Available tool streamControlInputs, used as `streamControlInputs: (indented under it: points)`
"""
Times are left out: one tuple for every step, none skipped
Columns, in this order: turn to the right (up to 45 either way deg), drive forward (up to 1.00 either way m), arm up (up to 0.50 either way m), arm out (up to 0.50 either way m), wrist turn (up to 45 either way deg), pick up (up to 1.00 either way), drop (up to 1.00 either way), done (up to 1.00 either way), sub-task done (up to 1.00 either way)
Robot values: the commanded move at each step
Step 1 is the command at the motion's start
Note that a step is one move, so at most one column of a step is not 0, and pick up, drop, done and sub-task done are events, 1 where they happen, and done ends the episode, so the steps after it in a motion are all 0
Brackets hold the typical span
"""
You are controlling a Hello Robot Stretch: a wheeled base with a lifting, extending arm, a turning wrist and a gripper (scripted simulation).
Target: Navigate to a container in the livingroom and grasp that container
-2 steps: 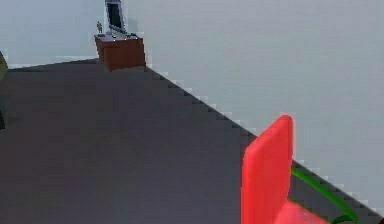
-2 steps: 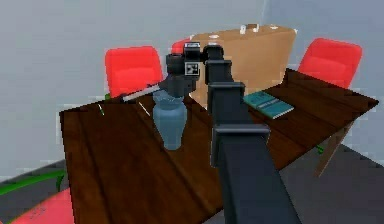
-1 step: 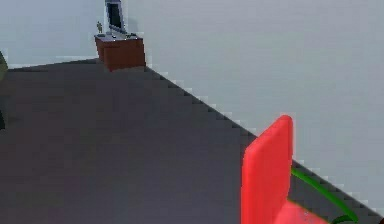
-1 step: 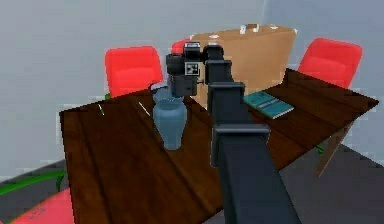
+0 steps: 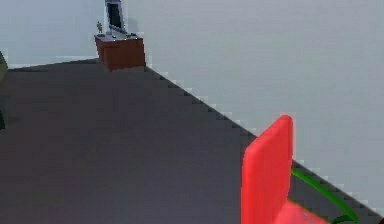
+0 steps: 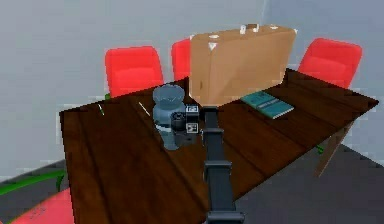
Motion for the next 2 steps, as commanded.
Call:
streamControlInputs:
  points:
    - [0.0,0.0,0.0,0.0,0.0,1.0,0.0,0.0,0.0]
    - [0.0,0.0,0.1,0.0,0.0,0.0,0.0,0.0,0.0]
